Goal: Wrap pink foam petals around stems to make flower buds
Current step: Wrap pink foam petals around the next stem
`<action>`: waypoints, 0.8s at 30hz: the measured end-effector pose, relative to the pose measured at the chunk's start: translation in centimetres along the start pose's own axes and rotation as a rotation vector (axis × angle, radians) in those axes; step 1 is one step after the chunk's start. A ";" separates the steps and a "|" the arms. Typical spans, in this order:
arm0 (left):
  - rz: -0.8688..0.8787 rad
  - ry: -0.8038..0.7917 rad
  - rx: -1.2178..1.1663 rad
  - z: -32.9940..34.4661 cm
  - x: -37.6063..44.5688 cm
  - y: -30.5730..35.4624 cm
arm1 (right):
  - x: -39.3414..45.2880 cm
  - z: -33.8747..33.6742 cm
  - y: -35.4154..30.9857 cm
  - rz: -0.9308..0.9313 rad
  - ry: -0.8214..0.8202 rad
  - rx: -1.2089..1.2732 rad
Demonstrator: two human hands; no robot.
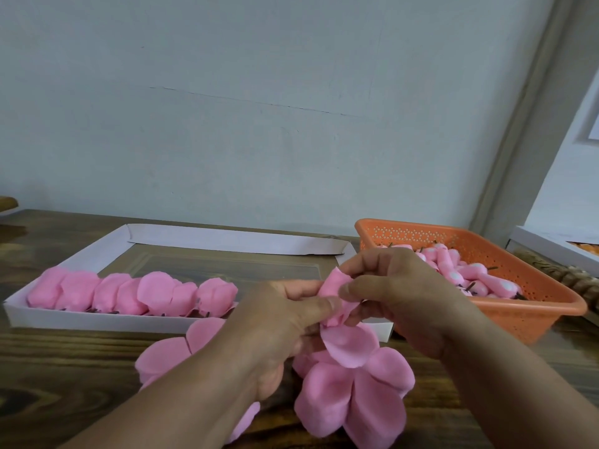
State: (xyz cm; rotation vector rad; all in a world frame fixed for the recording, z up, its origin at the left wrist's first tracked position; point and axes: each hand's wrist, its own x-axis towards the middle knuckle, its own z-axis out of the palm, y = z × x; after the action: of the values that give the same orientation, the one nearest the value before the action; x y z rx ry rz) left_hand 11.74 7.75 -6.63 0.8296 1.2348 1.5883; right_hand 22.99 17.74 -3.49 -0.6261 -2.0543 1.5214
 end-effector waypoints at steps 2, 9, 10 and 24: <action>0.003 0.011 0.015 0.0 0.0 -0.1 | -0.1 0.1 -0.1 -0.004 -0.015 0.008; -0.047 0.068 -0.059 -0.3 0.5 0.0 | -0.1 -0.1 -0.3 0.023 -0.020 0.072; -0.052 0.066 -0.078 -0.3 0.5 0.0 | -0.1 -0.1 -0.3 0.019 -0.037 0.054; -0.070 0.110 -0.193 -0.6 1.0 0.2 | -0.2 -0.4 0.1 -0.130 0.060 0.005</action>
State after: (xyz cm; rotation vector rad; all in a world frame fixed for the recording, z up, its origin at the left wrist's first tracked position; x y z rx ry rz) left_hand 10.82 8.47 -6.62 0.5773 1.1521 1.6839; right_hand 23.40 17.97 -3.49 -0.5190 -2.0055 1.4162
